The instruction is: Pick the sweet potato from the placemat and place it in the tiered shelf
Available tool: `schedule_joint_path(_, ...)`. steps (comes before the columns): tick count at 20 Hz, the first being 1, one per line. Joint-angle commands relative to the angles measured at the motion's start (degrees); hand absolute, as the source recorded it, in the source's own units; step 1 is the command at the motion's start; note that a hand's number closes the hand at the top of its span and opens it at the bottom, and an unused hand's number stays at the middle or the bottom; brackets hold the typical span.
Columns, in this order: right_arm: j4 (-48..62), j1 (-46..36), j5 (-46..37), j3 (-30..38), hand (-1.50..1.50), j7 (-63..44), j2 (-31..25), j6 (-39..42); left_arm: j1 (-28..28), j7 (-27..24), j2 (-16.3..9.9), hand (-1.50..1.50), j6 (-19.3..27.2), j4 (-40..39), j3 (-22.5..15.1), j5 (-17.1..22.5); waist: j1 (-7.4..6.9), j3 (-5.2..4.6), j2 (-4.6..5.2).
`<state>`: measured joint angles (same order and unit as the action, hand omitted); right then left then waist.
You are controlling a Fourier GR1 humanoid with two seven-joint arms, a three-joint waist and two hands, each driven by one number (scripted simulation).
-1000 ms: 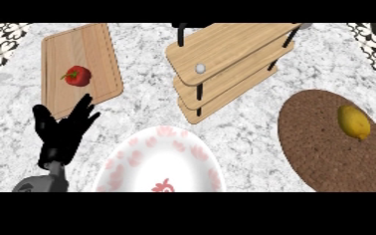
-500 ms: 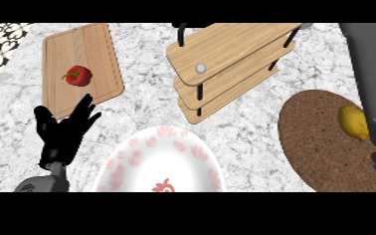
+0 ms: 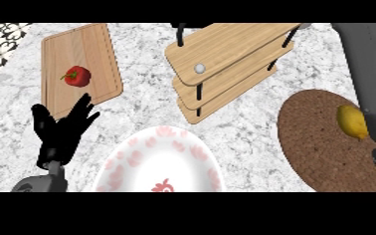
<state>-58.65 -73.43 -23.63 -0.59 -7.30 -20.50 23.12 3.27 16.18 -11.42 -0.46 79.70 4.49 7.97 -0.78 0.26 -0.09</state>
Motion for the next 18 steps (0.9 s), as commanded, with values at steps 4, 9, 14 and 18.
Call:
schedule_joint_path(4,2.0,-1.2,5.3,7.7,-1.50,-8.3,4.8,-5.0,-1.1,-0.9,0.8,0.00,0.0,-2.7,-0.2,-0.8,0.40,-0.30,0.08)
schedule_joint_path(9,3.8,-1.9,12.0,14.7,-1.50,-9.3,3.0,-3.9,-3.0,1.0,1.2,0.00,-0.2,0.4,-0.9,-0.5,0.17,-0.25,0.03)
schedule_joint_path(14,6.6,-5.5,17.5,20.3,-1.50,-12.9,4.7,-7.1,1.0,1.3,1.4,0.00,0.0,-3.7,-0.3,-0.5,0.53,-0.29,0.23)
schedule_joint_path(18,9.0,-7.8,19.5,24.0,-1.50,-15.9,2.7,-11.2,-0.5,0.9,2.6,0.00,1.9,-1.7,-1.5,-2.5,0.23,-0.28,0.18)
